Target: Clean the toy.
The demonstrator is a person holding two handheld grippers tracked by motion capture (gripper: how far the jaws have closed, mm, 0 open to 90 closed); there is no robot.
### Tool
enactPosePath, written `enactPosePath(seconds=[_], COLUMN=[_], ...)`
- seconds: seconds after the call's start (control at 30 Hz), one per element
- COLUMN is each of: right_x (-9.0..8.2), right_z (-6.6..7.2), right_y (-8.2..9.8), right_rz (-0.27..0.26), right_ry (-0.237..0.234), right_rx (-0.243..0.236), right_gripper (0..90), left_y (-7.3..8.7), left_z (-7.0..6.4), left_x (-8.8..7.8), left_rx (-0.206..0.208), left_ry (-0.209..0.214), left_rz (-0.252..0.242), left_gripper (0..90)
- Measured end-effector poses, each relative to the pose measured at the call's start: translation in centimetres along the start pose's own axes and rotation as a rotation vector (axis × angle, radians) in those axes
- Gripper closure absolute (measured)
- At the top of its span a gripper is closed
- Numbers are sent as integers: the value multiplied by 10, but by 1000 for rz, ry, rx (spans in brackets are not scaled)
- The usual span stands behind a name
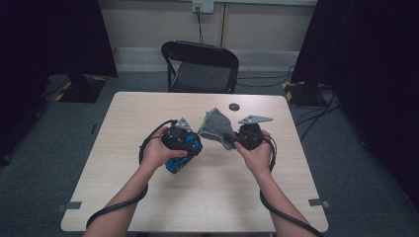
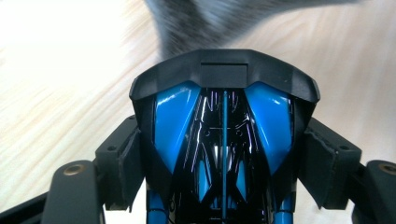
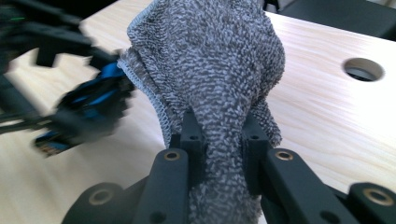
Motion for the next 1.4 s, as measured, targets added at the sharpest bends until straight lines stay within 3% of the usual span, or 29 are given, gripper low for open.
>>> enactPosePath(seconds=[0.13, 0.3, 0.53, 0.73, 0.87, 1.0, 1.13, 1.23, 1.4], right_x=[0, 0, -7, -12, -8, 1, 13, 19, 21], right_z=[13, 23, 11, -15, -22, -17, -5, 7, 18], right_y=[4, 18, 36, 29, 15, 2, -6, -8, -5], right_rz=[-1, 34, 56, 29, 18, 12, 9, 12, 23], right_ry=[-50, -88, -78, 4, 52, 71, 51, 25, -7], right_rx=[-21, -53, -42, 21, 34, 34, 36, 23, 5], right_gripper=[763, 763, 763, 763, 762, 762, 762, 762, 762], left_y=[4, 4, 2, -2, -10, -21, -30, -31, -23], left_z=[12, 24, 30, 12, -6, -25, -36, -36, -23], left_x=[3, -1, -12, -11, -4, 3, 11, 16, 20], left_rx=[-32, -64, -62, -22, 19, 56, 67, 58, 21], left_ry=[-13, -34, -48, -8, 23, 60, 89, 81, 37], left_rz=[1, -10, -24, -31, -34, -37, -46, -38, -16], left_gripper=[255, 255, 255, 255, 255, 255, 255, 255, 255])
Point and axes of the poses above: each handheld gripper's, and its own axes: x roughly forward along the jaws, y roughly out of its underside, z roughly to its left, the point moved 6 cm from there along x, roughly forward along the jaws, and after that the axes turned 4 degrees about x, right-handed, at the moved point
